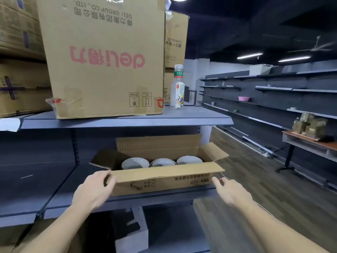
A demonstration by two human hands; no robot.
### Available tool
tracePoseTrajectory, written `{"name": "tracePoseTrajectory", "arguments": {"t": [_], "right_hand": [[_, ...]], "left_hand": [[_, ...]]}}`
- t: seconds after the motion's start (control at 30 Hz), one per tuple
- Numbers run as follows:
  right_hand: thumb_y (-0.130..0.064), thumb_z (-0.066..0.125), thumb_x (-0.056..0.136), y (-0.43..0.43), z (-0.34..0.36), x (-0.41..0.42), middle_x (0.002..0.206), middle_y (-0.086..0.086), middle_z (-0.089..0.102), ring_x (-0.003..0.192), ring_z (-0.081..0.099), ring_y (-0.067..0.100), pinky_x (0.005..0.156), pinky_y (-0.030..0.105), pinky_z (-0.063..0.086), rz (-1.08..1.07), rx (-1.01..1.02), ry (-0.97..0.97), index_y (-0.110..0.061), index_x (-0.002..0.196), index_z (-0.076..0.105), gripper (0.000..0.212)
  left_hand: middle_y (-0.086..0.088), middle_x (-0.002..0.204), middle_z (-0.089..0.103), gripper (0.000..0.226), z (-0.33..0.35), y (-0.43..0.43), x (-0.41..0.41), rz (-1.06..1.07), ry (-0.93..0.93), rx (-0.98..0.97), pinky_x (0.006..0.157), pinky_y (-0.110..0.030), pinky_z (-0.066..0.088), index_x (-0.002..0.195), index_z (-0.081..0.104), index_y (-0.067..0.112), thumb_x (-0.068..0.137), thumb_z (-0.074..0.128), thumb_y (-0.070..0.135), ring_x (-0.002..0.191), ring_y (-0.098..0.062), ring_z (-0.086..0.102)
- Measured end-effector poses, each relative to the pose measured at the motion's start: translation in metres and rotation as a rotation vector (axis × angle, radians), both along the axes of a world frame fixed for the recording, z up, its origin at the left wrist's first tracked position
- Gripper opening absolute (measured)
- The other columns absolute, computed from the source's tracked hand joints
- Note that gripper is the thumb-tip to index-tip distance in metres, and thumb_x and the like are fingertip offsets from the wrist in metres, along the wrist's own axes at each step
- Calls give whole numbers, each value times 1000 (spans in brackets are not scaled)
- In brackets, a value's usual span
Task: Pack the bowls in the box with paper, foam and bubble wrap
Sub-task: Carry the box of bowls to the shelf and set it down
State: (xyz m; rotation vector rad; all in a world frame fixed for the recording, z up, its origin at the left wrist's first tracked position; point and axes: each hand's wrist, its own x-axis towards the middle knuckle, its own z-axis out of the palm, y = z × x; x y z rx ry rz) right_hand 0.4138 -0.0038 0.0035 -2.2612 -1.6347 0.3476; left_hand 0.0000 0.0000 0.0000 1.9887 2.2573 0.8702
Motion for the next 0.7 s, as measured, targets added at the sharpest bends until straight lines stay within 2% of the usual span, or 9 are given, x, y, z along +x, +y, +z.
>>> {"name": "tracePoseTrajectory", "arguments": {"t": [0.1, 0.2, 0.3, 0.37, 0.43, 0.5, 0.57, 0.63, 0.7], "right_hand": [[-66, 12, 93, 25, -2, 22, 131, 7, 55, 119, 50, 29, 97, 42, 40, -54, 44, 119, -27, 129, 55, 68], [-68, 12, 94, 55, 4, 39, 129, 11, 60, 118, 50, 32, 101, 43, 39, -105, 72, 315, -20, 119, 61, 73], [-62, 21, 98, 81, 15, 44, 139, 15, 53, 129, 45, 33, 103, 39, 33, -84, 69, 468, -11, 129, 58, 71], [-60, 28, 99, 96, 16, 45, 146, 14, 47, 135, 41, 33, 107, 38, 30, -59, 57, 551, -8, 138, 52, 69], [-61, 37, 97, 111, 12, 45, 150, 11, 43, 137, 39, 32, 111, 40, 30, -38, 24, 638, -10, 144, 46, 70], [-61, 44, 94, 124, 6, 45, 146, 8, 48, 131, 45, 29, 108, 42, 36, -42, -1, 736, -13, 141, 51, 67], [-56, 52, 92, 133, -2, 45, 132, 6, 57, 117, 53, 26, 98, 39, 41, -49, -31, 841, -14, 132, 57, 58], [-54, 60, 87, 139, -9, 45, 111, 4, 66, 101, 60, 24, 85, 38, 44, -33, -81, 957, -17, 120, 64, 50], [-54, 65, 80, 144, -16, 43, 96, 4, 69, 92, 62, 25, 78, 37, 45, -32, -104, 1066, -18, 111, 67, 48]], "left_hand": [[5, 134, 58, 55, -9, 10, -6, 92, -6, 22, 85, -37, 47, 132, 55, 30, 95, 30, 62, 116, -20, 56], [0, 131, 61, 67, -16, 24, -13, 168, -53, -82, 86, -37, 48, 133, 56, 24, 94, 24, 68, 113, -22, 57], [-3, 138, 56, 81, -18, 40, -15, 202, -227, -197, 93, -39, 45, 140, 50, 22, 88, 21, 77, 121, -25, 53], [-6, 149, 47, 81, -16, 48, -12, 175, -338, -237, 100, -40, 41, 145, 44, 18, 89, 29, 75, 130, -27, 47], [-7, 157, 35, 78, -13, 57, -9, 169, -475, -264, 107, -40, 33, 151, 33, 12, 93, 43, 63, 139, -28, 38], [-7, 155, 37, 78, -10, 65, -9, 161, -639, -297, 108, -40, 31, 151, 32, 13, 91, 51, 60, 137, -27, 39], [-8, 147, 45, 75, -10, 72, -10, 154, -768, -300, 102, -38, 35, 146, 37, 14, 90, 55, 59, 131, -27, 44], [-13, 139, 51, 60, -12, 78, -6, 130, -869, -251, 85, -30, 42, 141, 42, 11, 95, 57, 45, 120, -28, 50], [-14, 134, 55, 52, -16, 82, -2, 116, -941, -205, 68, -22, 40, 138, 45, 10, 97, 58, 38, 106, -25, 54]]}}
